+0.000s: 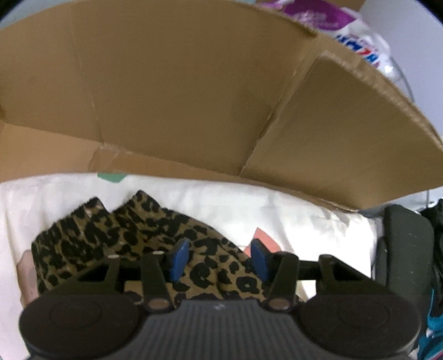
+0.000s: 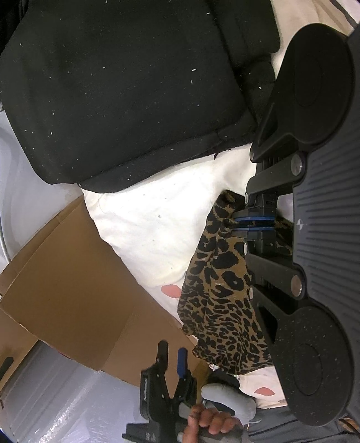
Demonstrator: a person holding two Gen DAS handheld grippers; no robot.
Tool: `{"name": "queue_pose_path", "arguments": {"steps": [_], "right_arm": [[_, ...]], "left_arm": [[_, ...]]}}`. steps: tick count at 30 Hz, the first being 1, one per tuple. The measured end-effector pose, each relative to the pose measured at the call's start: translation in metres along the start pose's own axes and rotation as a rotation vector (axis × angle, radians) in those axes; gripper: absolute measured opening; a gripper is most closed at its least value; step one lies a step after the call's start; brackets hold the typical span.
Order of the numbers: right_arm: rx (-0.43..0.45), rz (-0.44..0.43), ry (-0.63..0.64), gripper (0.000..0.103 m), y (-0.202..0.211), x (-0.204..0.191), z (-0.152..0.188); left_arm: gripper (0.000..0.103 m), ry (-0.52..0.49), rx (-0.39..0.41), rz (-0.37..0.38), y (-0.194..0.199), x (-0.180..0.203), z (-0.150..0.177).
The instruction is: Fold clothes
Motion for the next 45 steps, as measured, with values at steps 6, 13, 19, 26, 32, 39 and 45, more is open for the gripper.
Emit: {"name": "queue_pose_path", "arguments": {"steps": [6, 13, 19, 26, 32, 39, 45], "right_arm": [[-0.003, -0.001, -0.023, 0.003, -0.004, 0.004, 0.001], [-0.007, -0.008, -0.025, 0.003, -0.005, 0.006, 0.0], [-0.014, -0.004, -0.004, 0.004, -0.007, 0.005, -0.001], [-0.013, -0.002, 0.0, 0.004, -0.008, 0.004, -0.001], [-0.006, 0.003, 0.017, 0.003, -0.007, 0.003, -0.001], [0.039, 0.015, 0.029, 0.0, 0.001, 0.0, -0.007], [0.064, 0.014, 0.009, 0.0, 0.008, 0.006, -0.017]], "left_arm": [[0.051, 0.046, -0.062, -0.05, -0.026, -0.006, 0.013], [0.05, 0.072, -0.125, -0.102, -0.041, -0.016, 0.029], [0.046, 0.145, -0.127, -0.111, -0.045, -0.029, 0.037], [0.009, 0.251, -0.081, -0.075, -0.032, -0.047, 0.048], [0.001, 0.312, -0.045, 0.001, -0.016, -0.054, 0.05], [0.0, 0.32, 0.034, 0.073, 0.007, -0.049, 0.032], [0.0, 0.309, 0.057, 0.101, 0.011, -0.042, 0.02]]}}
Point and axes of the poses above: each gripper's, at about its wrist camera, not at the fingertips, and y roughly against the way its jaws point, x to its right, z to its underside, the point moved 7 cm from there along -y, roughly the way its jaws point, and after that the axes turned 2 degrees about y, right-handed, at the moved point
